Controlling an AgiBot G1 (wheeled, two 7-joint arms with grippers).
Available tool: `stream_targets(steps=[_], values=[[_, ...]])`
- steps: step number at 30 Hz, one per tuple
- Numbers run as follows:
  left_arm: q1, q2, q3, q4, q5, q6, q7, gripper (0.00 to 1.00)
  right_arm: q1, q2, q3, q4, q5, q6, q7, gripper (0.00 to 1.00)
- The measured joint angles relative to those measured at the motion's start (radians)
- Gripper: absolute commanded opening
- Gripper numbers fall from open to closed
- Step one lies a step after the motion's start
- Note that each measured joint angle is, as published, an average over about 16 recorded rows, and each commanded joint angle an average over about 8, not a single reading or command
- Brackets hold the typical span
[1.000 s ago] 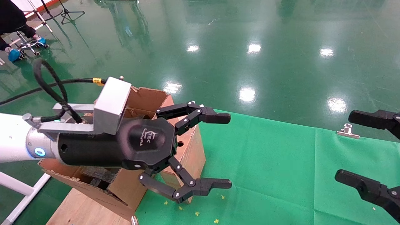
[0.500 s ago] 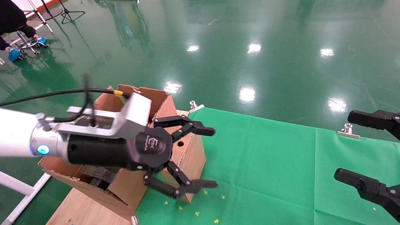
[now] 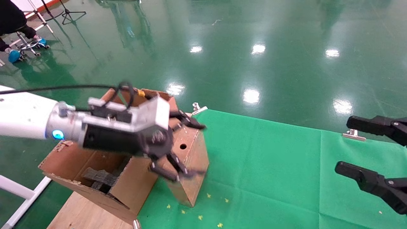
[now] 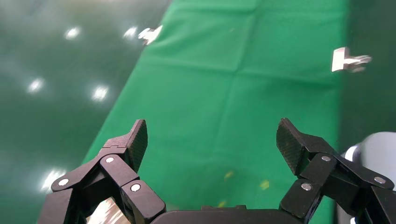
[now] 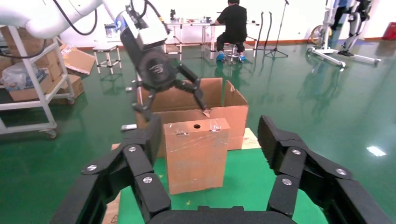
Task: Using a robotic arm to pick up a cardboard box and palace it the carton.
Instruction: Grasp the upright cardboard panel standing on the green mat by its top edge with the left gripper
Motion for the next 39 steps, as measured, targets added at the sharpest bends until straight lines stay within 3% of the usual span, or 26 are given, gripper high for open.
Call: stream_targets(steps=[5,11,19,26,31,37,39], values=[[-0.035,-0.001,0.024,-0.005,0.131,-0.064,-0.122,1.0,0.0,0.0,0.0,0.0,0.0,0.0,0.0,0.0],[-0.115,0.035,0.078,-0.016,0.33,-0.092,-0.358,1.0,0.0,0.0,0.0,0.0,0.0,0.0,0.0,0.0],[-0.248,0.146,0.174,-0.019,0.553,0.008,-0.725,1.0,0.0,0.0,0.0,0.0,0.0,0.0,0.0,0.0],[-0.313,0.242,0.249,-0.023,0.66,0.101,-0.984,1.0,0.0,0.0,0.0,0.0,0.0,0.0,0.0,0.0],[-0.321,0.283,0.294,-0.025,0.694,0.13,-1.092,1.0,0.0,0.0,0.0,0.0,0.0,0.0,0.0,0.0],[-0.31,0.3,0.333,-0.026,0.696,0.131,-1.144,1.0,0.0,0.0,0.0,0.0,0.0,0.0,0.0,0.0],[-0.306,0.302,0.342,-0.025,0.693,0.13,-1.148,1.0,0.0,0.0,0.0,0.0,0.0,0.0,0.0,0.07]])
